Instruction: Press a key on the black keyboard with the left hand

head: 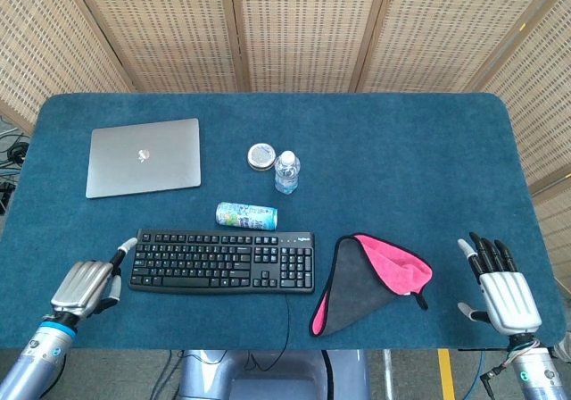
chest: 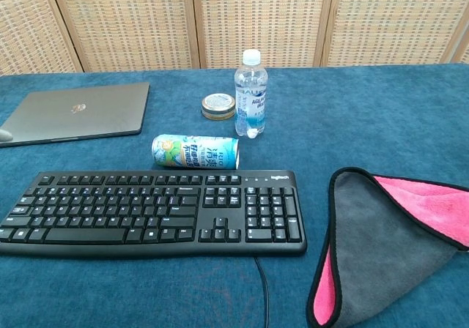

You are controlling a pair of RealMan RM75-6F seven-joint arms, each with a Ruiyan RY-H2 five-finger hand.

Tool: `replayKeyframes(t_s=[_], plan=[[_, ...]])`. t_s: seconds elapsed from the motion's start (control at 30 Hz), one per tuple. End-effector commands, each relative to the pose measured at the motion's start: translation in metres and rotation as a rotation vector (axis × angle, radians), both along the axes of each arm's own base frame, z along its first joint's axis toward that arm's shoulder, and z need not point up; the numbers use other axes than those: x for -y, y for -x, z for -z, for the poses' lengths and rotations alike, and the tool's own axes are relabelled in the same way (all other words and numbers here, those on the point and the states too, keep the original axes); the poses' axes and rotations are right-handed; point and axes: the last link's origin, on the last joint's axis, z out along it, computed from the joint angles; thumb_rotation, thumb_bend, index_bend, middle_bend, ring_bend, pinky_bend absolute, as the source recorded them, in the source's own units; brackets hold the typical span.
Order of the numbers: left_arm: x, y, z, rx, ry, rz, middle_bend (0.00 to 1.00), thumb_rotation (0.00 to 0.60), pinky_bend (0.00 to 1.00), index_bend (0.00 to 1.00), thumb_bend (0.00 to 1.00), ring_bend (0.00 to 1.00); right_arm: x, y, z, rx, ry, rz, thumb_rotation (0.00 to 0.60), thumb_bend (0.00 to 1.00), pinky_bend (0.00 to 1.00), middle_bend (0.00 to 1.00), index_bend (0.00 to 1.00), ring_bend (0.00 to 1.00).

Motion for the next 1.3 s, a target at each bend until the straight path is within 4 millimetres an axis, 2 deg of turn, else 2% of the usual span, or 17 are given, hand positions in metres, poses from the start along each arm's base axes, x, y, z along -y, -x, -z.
replayKeyframes(t_s=[0.03, 0.37, 0.73, 1.3], plan=[[-0.007, -0.007, 0.002, -0.021, 0.109, -0.042, 0.67, 0.600, 0.44, 0.00, 0.78, 0.68, 0.000, 0.000, -0.001, 0.002, 0.002, 0.000, 0.600, 0.02, 0.00, 0.00, 0.00, 0.00], [-0.023, 0.001, 0.018, -0.078, 0.168, -0.117, 0.67, 0.600, 0.44, 0.00, 0.78, 0.68, 0.001, 0.001, -0.001, 0.005, 0.003, 0.002, 0.600, 0.01, 0.00, 0.00, 0.00, 0.00], [-0.032, 0.001, 0.032, -0.103, 0.202, -0.153, 0.67, 0.600, 0.44, 0.00, 0.78, 0.68, 0.001, 0.001, -0.003, 0.013, 0.008, 0.005, 0.600, 0.02, 0.00, 0.00, 0.00, 0.00], [-0.036, 0.002, 0.043, -0.124, 0.234, -0.186, 0.67, 0.600, 0.44, 0.00, 0.79, 0.68, 0.001, 0.002, -0.005, 0.018, 0.012, 0.007, 0.600, 0.02, 0.00, 0.00, 0.00, 0.00]])
